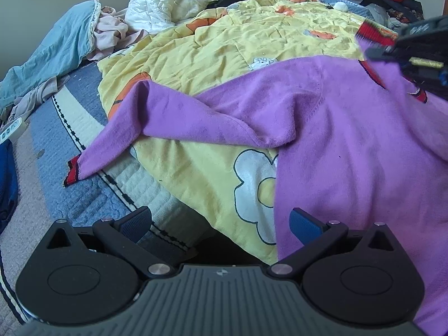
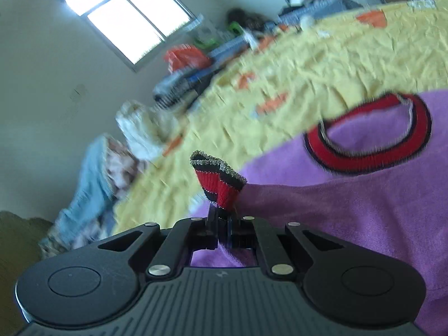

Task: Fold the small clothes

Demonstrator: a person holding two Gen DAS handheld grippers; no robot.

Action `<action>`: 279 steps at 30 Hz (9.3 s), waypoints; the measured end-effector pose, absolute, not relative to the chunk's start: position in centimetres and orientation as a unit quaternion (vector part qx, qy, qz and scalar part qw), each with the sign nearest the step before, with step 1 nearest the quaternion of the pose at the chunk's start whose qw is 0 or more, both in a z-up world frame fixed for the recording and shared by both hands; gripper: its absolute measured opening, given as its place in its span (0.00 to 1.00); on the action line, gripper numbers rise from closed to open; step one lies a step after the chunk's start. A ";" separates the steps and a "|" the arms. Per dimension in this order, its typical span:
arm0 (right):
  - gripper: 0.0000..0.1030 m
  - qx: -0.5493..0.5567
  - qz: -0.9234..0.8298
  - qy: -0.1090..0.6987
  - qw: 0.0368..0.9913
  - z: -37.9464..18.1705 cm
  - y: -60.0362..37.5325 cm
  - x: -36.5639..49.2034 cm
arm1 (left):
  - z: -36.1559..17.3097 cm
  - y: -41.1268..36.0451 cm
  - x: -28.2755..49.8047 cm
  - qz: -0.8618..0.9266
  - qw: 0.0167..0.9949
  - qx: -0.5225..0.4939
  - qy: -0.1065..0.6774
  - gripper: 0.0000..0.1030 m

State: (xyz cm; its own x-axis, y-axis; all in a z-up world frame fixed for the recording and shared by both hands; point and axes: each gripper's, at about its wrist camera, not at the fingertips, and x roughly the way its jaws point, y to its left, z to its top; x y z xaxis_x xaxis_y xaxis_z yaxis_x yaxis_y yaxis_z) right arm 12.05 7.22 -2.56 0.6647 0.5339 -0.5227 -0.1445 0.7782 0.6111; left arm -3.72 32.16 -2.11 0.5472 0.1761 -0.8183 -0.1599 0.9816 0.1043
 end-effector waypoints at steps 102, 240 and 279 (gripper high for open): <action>0.98 0.083 0.133 0.350 0.924 -6.7 -3.3 0.1 | -5.7 66.6 -13.3 0.051 0.823 -0.488 0.287 0.00; 1.00 0.156 -0.013 0.351 0.923 -4.3 -14.0 -5.1 | -5.0 -1.9 17.4 -0.282 0.799 -0.192 0.496 0.14; 0.27 0.095 -0.120 0.343 0.927 -0.2 -15.3 7.4 | -6.0 28.0 12.1 -0.091 0.879 -0.045 0.465 0.99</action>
